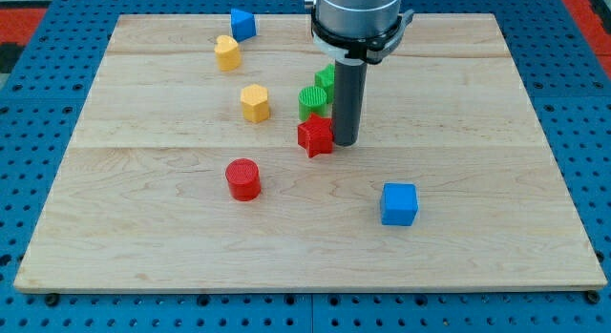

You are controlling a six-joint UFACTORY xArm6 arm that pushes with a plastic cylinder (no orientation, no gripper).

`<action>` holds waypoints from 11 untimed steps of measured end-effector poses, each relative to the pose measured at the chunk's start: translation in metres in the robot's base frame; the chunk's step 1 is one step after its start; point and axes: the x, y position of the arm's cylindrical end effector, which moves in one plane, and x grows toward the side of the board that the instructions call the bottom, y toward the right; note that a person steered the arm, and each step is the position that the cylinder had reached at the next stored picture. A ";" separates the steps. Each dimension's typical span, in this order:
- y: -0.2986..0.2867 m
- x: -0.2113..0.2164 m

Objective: Push the green star towards the top of the board

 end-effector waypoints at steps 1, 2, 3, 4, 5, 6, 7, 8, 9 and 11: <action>-0.019 0.000; -0.051 0.001; -0.004 -0.016; 0.006 -0.053; -0.008 -0.075; -0.004 -0.119; 0.002 -0.128; 0.033 -0.102; 0.031 -0.051; 0.005 -0.040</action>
